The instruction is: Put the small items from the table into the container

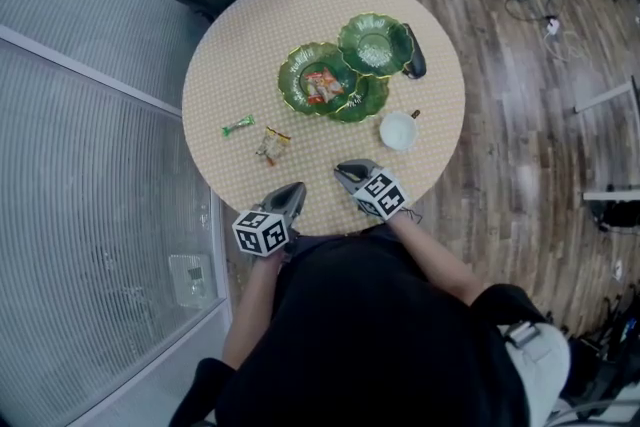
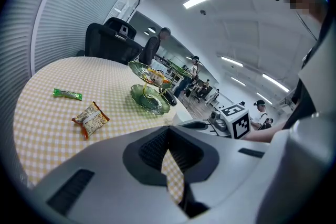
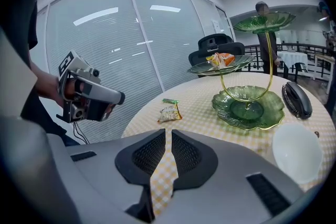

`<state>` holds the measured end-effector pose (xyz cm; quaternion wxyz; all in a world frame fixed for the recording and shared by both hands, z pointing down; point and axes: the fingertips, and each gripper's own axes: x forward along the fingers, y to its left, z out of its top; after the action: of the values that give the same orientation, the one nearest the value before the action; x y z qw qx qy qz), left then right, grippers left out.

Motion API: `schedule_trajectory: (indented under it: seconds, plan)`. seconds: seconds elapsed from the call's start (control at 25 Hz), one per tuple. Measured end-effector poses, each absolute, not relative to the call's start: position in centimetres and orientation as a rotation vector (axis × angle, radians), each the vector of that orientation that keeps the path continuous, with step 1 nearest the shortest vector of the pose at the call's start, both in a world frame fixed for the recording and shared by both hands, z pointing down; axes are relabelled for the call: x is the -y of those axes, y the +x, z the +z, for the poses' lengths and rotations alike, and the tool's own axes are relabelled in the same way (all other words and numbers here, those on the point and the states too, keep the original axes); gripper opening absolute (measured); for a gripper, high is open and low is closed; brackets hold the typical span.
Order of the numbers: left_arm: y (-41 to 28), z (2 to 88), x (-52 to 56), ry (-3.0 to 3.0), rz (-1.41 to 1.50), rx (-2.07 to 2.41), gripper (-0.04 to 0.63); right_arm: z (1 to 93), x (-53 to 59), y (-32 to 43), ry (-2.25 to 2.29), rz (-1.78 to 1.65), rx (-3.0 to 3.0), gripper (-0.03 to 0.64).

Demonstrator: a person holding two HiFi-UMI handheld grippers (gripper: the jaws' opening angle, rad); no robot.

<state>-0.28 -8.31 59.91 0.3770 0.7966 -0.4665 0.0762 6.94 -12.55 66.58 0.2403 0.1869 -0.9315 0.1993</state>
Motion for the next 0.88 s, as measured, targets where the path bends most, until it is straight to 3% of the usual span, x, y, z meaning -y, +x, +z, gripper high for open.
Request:
schedule_trajectory:
  seconds: [0.88]
  plan:
    - [-1.1, 60.6, 7.5, 2.017, 0.206, 1.197, 0.002, 66.8, 11.9, 5.2, 0.473, 0.582, 2.56, 0.057]
